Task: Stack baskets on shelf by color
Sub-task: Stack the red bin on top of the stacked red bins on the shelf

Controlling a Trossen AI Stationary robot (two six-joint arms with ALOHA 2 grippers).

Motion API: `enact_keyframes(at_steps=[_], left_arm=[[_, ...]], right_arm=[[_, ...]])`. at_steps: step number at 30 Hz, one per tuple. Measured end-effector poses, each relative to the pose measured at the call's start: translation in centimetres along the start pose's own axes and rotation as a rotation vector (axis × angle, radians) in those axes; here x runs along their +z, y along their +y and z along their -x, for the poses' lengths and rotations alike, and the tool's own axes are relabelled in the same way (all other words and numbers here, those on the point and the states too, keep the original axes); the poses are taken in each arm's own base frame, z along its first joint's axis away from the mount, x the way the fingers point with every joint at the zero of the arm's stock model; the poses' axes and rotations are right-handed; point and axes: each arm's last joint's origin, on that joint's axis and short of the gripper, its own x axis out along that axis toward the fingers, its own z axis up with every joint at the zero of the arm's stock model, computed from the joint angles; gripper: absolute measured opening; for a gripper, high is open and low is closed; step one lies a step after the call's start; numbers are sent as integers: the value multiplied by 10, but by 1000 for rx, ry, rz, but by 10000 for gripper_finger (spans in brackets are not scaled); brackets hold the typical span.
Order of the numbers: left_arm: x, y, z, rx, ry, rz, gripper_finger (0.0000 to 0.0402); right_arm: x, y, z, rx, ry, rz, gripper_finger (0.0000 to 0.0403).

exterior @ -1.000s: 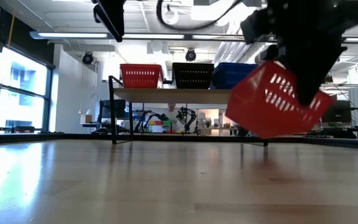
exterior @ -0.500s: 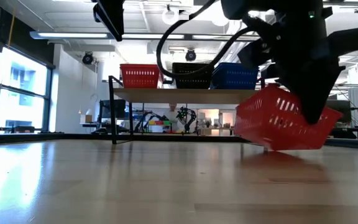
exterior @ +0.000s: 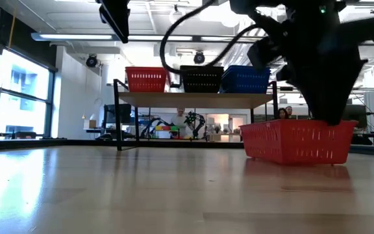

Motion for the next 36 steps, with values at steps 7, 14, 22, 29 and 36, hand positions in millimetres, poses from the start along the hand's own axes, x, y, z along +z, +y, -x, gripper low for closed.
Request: enact_keyframes(at_steps=[7, 14, 22, 29, 36], left_arm=[[5, -1, 0, -12, -48, -8, 161], [12, -3, 1, -40, -122, -9, 161], [19, -5, 1, -45, -192, -117, 161], [29, -9, -4, -68, -246, -38, 161], [39, -13, -12, -89, -276, 93, 161]], right_arm=[[0, 8, 26, -94, -61, -89, 114], [-11, 23, 49, -247, -131, -177, 114], [-25, 32, 63, -338, -178, -351, 114], [-32, 35, 83, -402, -315, -472, 114], [-49, 20, 112, -395, -489, -580, 114]])
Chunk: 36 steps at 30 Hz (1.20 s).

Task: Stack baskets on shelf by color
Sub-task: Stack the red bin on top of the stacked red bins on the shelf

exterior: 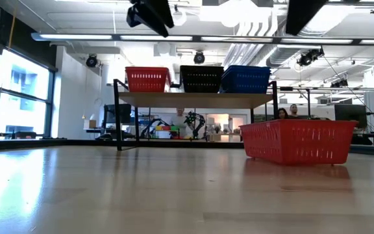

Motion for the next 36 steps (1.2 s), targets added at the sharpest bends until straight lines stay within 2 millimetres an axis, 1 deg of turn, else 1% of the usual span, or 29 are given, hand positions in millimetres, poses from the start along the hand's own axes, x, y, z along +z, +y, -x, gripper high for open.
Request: enact_keyframes(at_steps=[3, 5, 7, 9, 14, 20, 26, 31, 33, 36], left_arm=[[2, -1, -2, -10, -16, 40, 161], [6, -4, -6, -20, -43, 77, 161], [6, -5, -10, -18, -36, 111, 161], [10, -7, -14, -31, -67, 145, 161], [9, -12, -28, -22, -31, 190, 161], [6, -19, -40, -6, -1, 323, 161], [4, -31, -52, 41, -31, 490, 161], [2, -45, -63, 69, -68, 607, 161], [-1, -49, -68, 95, -71, 652, 161], [1, -60, -75, 87, -137, 711, 161]], right_arm=[[5, -15, 11, 13, -82, -48, 114], [8, -27, 18, 21, -135, -82, 114], [12, -39, 23, 28, -181, -128, 114], [17, -53, 28, 37, -207, -172, 114], [27, -87, 36, 64, -220, -232, 114], [29, -129, 48, 93, -257, -155, 114], [26, -167, 58, 112, -294, -67, 114], [22, -188, 64, 116, -323, -26, 114], [21, -194, 64, 111, -331, -12, 114], [21, -199, 64, 102, -337, 9, 114]])
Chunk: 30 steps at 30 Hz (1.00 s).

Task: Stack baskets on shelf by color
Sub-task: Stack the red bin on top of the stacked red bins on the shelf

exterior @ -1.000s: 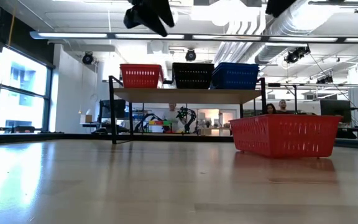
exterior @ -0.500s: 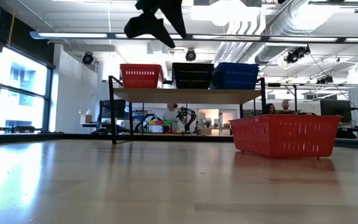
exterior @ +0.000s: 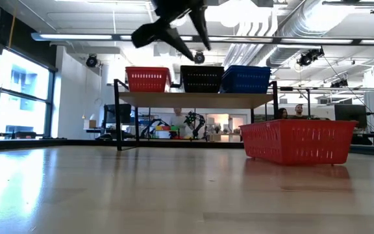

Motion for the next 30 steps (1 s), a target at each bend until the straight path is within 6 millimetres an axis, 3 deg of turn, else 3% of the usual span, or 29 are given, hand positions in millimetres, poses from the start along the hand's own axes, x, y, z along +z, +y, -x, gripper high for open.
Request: enact_keyframes(at_steps=[7, 21, 30], left_arm=[[-20, -17, -28, -53, -22, 104, 161], [-51, -27, -93, -104, 65, 198, 161], [-60, -25, -116, -96, 87, 245, 161]], right_arm=[[0, -2, -1, -8, 0, 64, 114], [0, -2, -1, -6, 2, 72, 114], [0, -2, -1, -3, 4, 73, 114]])
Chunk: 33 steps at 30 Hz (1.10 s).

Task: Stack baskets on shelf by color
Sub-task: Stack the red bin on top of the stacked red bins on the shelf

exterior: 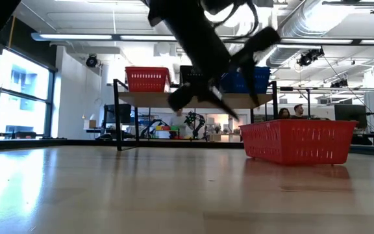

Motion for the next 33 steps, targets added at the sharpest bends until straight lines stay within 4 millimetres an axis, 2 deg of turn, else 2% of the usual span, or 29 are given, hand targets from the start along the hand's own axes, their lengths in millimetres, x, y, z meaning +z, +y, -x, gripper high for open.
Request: enact_keyframes(at_steps=[16, 22, 26, 33], left_arm=[[-13, 12, -32, 18, 39, 43, 161], [-15, 15, -34, 32, 60, 45, 156], [-16, 16, -36, 45, 63, 41, 132], [-17, 17, -35, 45, 73, -9, 61]], right_arm=[[0, 0, 0, 0, 0, 0, 114], [0, 0, 0, 0, 0, 0, 114], [0, 0, 0, 0, 0, 0, 114], [0, 0, 0, 0, 1, 0, 114]])
